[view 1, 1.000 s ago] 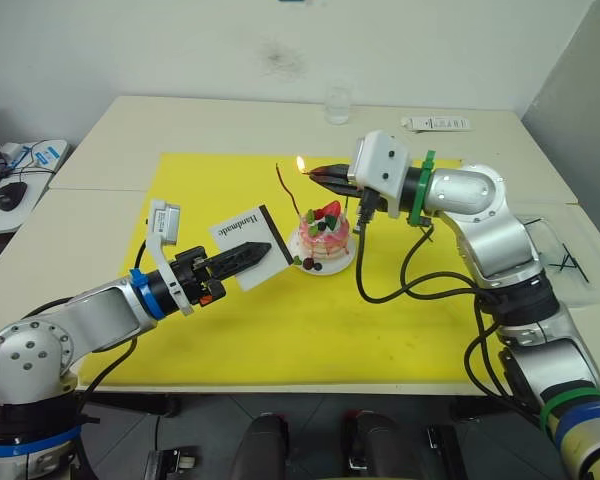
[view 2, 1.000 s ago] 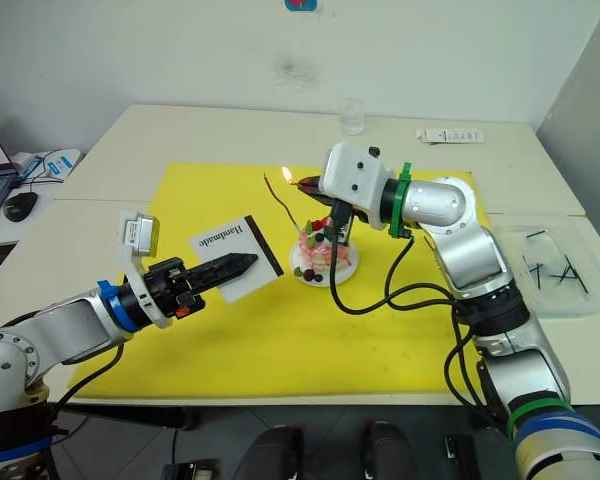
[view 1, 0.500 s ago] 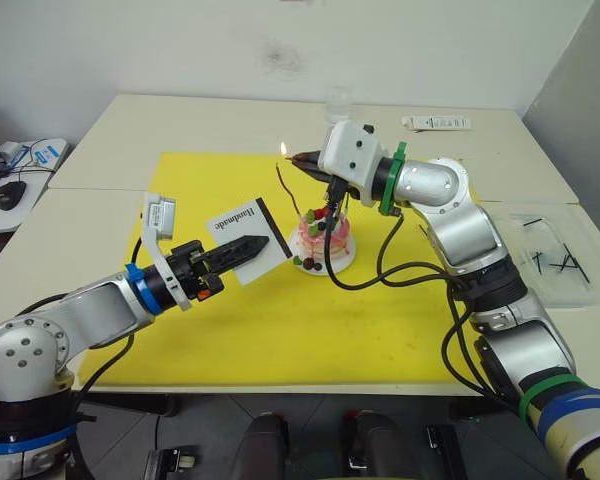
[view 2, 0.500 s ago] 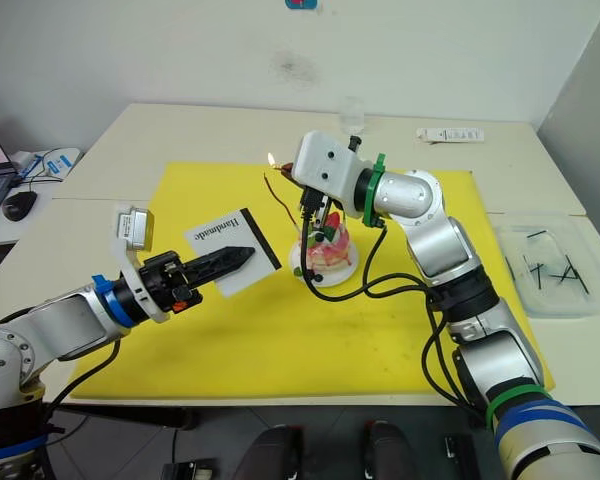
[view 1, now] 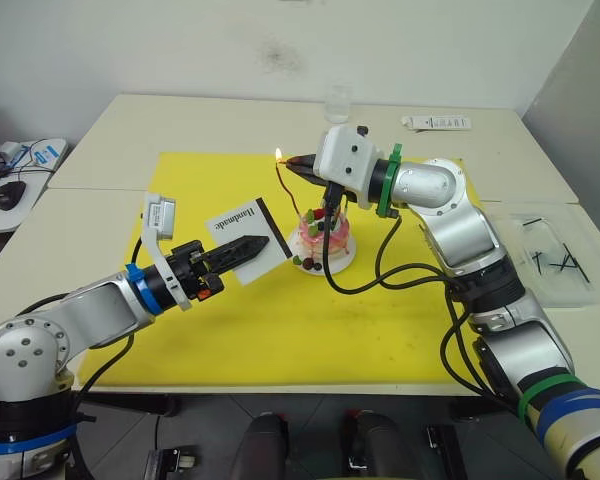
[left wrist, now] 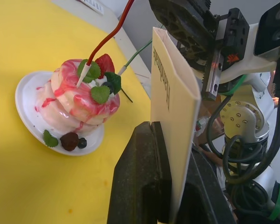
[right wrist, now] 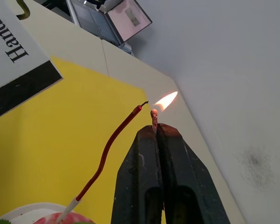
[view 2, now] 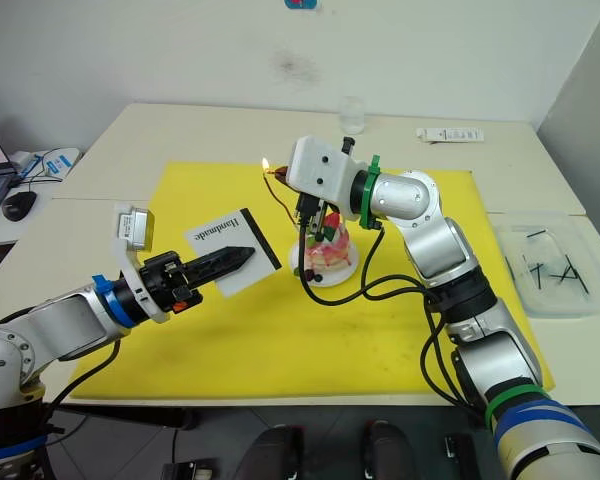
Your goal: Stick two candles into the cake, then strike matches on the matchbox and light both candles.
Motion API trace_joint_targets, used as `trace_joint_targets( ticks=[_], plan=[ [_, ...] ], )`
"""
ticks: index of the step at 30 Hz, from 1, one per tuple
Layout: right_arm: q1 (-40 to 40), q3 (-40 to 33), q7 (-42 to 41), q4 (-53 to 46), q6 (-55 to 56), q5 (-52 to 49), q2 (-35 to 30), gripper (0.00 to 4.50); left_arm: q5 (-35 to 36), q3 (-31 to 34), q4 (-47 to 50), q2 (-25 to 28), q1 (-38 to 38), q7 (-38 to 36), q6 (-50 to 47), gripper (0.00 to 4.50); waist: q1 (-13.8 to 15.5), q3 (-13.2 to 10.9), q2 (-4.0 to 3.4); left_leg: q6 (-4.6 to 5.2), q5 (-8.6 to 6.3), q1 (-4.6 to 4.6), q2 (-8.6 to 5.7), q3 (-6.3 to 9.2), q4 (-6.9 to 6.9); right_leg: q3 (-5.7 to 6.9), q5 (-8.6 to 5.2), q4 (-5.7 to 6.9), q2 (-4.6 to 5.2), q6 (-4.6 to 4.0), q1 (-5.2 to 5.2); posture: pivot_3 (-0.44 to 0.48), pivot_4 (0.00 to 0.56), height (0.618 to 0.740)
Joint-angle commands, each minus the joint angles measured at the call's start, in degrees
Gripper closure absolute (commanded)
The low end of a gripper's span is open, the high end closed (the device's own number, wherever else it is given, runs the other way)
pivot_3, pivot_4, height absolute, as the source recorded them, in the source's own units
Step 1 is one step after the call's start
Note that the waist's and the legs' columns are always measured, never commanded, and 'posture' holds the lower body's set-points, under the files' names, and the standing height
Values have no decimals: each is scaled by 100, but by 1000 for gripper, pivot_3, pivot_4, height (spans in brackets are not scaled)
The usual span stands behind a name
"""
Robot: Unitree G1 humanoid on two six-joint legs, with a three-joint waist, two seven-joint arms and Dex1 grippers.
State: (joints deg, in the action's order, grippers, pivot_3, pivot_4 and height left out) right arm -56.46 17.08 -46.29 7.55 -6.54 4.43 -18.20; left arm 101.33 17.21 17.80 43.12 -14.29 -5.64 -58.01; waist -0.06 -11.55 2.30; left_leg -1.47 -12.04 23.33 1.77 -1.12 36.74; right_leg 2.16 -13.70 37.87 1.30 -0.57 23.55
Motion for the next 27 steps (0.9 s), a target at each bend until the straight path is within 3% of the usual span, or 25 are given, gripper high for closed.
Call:
trace_joint_targets(
  ticks=[1, 27],
  plan=[
    [-84, -7, -25, -243, 85, -2, 18, 4458, 99, 21, 179, 82, -48, -66, 94, 4500, 0, 0, 0, 0, 0, 0, 0, 0, 0, 0, 0, 0, 0, 0, 0, 0, 150, 740],
    [-44, -67, -118, -266, 68, 10, -7, 4458, 45, -4, 163, 101, -30, -213, 66, 4500, 0, 0, 0, 0, 0, 4, 0, 0, -3, 0, 0, -3, 0, 0, 5, 0, 150, 740]
  ],
)
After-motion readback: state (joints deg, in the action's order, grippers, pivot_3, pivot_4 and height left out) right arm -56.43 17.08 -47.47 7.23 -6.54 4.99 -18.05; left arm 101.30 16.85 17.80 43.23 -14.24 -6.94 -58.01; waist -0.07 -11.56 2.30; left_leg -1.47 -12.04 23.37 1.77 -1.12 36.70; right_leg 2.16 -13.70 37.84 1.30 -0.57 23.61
